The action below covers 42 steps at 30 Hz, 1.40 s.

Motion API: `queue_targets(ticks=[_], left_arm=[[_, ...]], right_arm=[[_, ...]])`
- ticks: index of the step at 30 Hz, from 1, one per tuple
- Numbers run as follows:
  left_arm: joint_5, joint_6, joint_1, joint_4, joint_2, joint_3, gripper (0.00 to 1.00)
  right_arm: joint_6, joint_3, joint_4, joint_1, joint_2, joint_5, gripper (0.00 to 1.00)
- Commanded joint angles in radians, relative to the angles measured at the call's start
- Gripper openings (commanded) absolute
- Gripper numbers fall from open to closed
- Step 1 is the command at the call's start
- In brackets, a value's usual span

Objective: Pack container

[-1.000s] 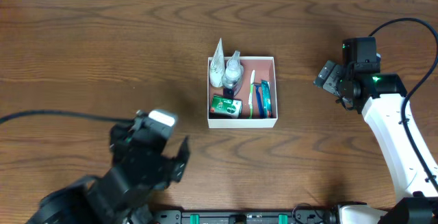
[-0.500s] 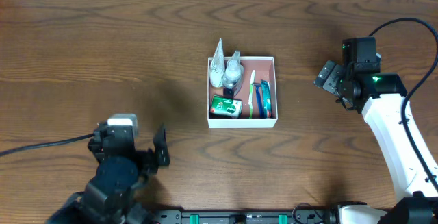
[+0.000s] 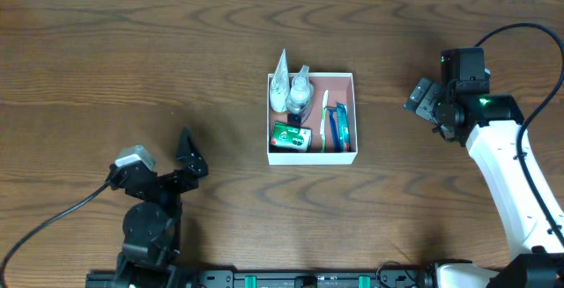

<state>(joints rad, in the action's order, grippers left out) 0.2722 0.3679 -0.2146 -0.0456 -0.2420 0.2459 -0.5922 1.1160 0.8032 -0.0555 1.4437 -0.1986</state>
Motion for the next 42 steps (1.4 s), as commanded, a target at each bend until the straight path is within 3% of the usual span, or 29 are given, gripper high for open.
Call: queue_targets(ticks=[1, 16, 19, 24, 42], left_arm=[[-0.108, 0.000, 0.060, 0.055, 0.058, -0.066, 0.98], [-0.151, -0.015, 0.261, 0.085, 0.198, -0.243, 0.98], [-0.153, -0.026, 0.265, -0.008, 0.233, -0.242, 0.98], [-0.172, -0.155, 0.265, -0.021, 0.240, -0.242, 0.98], [-0.176, -0.154, 0.265, -0.019, 0.236, -0.242, 0.98]], right_arm=[[-0.013, 0.000, 0.001, 0.009, 0.003, -0.011, 0.99], [-0.013, 0.000, 0.002, 0.009, 0.003, -0.011, 0.99], [-0.013, 0.000, 0.001, 0.009, 0.003, -0.011, 0.99], [-0.013, 0.000, 0.001, 0.009, 0.003, -0.011, 0.99], [-0.013, 0.000, 0.002, 0.009, 0.003, -0.011, 0.99]])
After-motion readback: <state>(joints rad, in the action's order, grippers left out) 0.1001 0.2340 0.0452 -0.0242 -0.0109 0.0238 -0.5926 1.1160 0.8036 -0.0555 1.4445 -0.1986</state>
